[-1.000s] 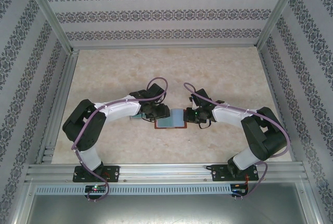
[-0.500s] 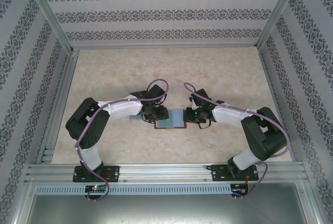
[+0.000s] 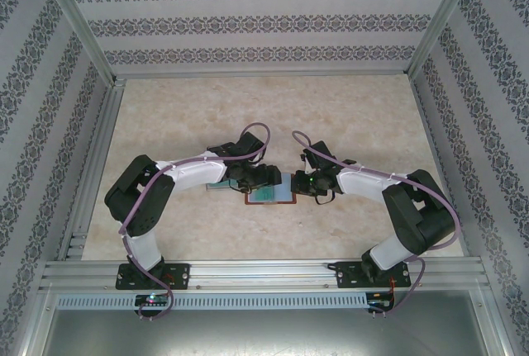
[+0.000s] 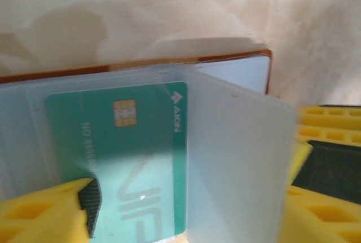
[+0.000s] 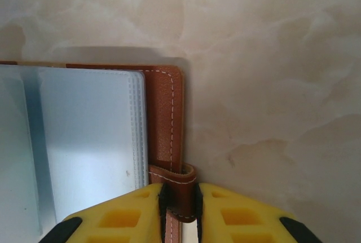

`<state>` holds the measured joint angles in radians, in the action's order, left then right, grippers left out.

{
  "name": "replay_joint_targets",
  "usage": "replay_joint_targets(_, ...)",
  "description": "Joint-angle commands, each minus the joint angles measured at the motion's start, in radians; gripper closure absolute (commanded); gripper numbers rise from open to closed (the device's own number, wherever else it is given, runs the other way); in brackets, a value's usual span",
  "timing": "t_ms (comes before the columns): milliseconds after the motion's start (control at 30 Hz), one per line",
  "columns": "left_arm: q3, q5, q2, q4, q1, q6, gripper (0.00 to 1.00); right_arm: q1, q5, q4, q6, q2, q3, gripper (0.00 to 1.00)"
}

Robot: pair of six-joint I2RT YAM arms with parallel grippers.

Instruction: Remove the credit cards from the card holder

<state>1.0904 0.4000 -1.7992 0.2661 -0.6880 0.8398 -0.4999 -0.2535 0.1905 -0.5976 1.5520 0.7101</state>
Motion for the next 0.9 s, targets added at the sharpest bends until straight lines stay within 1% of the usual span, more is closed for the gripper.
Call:
replay_joint_targets(0,-0.016,0.054,-0.001,-0.074,-0.012,-0.006,0.19,-0.009,-0.013,0.0,-0.01,0.016,-0.012,0.76)
replay_joint_targets(167,-0.005,0.1,0.011,-0.126,-0.015,-0.007,0.21,-0.008,-0.009,-0.004,-0.019,0.01,-0.017,0.76)
replay_joint_targets(333,0.017,0.172,-0.009,-0.187,-0.023,-0.006,0.25,0.005,0.006,-0.035,-0.046,-0.026,-0.048,0.75)
replay_joint_targets(533,0.014,0.21,-0.014,-0.229,-0.026,-0.002,0.27,0.021,0.027,-0.03,-0.053,-0.088,-0.069,0.73)
replay_joint_targets(733,0.031,0.255,-0.061,-0.265,-0.03,0.015,0.28,0.034,0.056,-0.025,-0.07,-0.164,-0.095,0.72)
replay_joint_targets(867,0.032,0.257,-0.07,-0.259,-0.03,0.015,0.29,0.036,0.066,-0.005,-0.074,-0.209,-0.102,0.72)
